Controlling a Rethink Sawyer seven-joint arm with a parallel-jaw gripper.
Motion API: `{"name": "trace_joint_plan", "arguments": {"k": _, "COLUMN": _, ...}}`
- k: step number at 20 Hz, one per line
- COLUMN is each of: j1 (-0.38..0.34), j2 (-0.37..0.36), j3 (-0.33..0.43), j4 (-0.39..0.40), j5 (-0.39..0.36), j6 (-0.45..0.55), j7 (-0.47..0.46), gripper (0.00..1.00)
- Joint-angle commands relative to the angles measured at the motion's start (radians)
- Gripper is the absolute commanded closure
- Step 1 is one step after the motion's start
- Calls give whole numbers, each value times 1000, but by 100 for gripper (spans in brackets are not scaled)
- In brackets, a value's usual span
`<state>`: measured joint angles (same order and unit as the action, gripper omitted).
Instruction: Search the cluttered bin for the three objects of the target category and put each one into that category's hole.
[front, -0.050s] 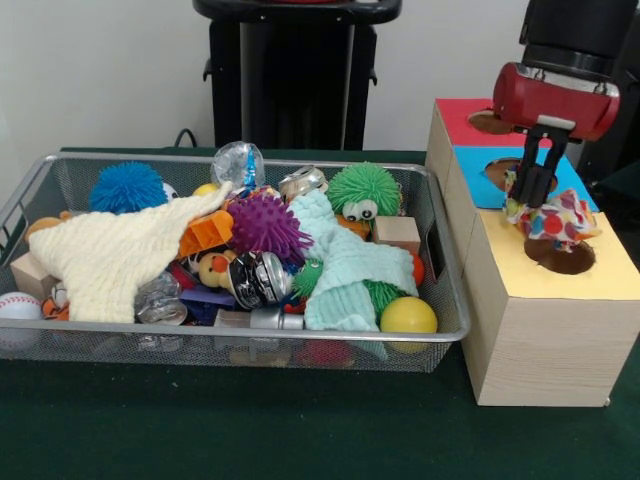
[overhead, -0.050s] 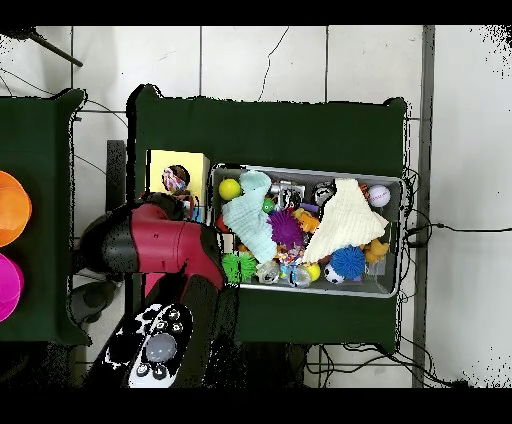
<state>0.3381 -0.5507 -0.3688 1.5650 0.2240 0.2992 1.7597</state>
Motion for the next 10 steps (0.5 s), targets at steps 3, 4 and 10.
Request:
{"name": "trace_joint_plan", "arguments": {"k": 3, "j1": -38, "j2": -29, "j3": 137, "j4": 134, "j5": -97, "j6": -43, "j7": 77, "gripper": 100}}
{"name": "trace_joint_plan", "arguments": {"k": 4, "j1": -37, "j2": -27, "j3": 136, "j4": 130, "j5": -97, "j6": -40, "j7": 83, "gripper": 100}}
{"name": "trace_joint_plan", "arguments": {"k": 10, "j1": -33, "j2": -16, "j3": 152, "j4": 86, "j5": -46, "j6": 48, "j7": 132, "gripper": 100}}
